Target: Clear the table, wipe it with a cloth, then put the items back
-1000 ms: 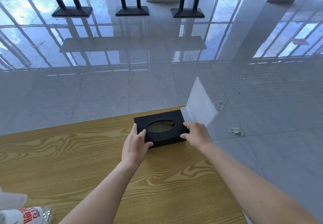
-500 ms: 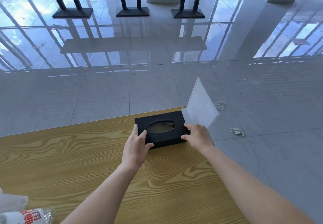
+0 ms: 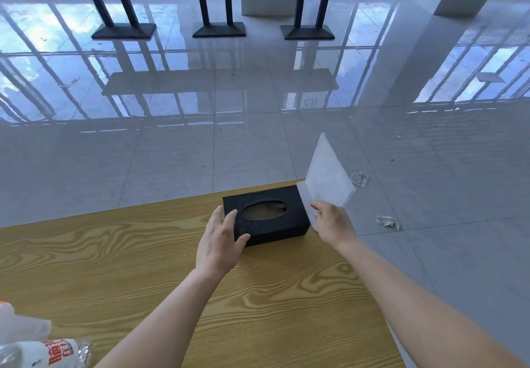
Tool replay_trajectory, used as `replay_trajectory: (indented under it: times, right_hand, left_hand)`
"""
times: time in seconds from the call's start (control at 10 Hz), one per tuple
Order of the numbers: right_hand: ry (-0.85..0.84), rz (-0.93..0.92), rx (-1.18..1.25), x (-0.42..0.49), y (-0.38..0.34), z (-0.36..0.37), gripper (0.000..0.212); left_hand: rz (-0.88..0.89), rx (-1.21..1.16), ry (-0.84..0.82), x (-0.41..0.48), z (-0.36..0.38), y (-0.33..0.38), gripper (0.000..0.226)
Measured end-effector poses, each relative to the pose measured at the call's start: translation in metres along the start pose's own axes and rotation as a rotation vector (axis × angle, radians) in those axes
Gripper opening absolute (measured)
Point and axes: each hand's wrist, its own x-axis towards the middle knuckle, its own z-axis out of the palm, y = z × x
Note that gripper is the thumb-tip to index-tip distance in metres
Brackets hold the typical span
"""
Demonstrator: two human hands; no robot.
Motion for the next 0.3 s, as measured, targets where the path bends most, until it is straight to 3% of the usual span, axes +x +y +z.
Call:
replay_trajectory:
  times: [0.3]
  right_hand:
    - [0.016, -0.013, 0.018, -0.011, -0.004, -0.010, 0.034]
  left_hand:
    - [0.024, 0.079, 0.026, -0.007, -0.017, 0.002, 0.068]
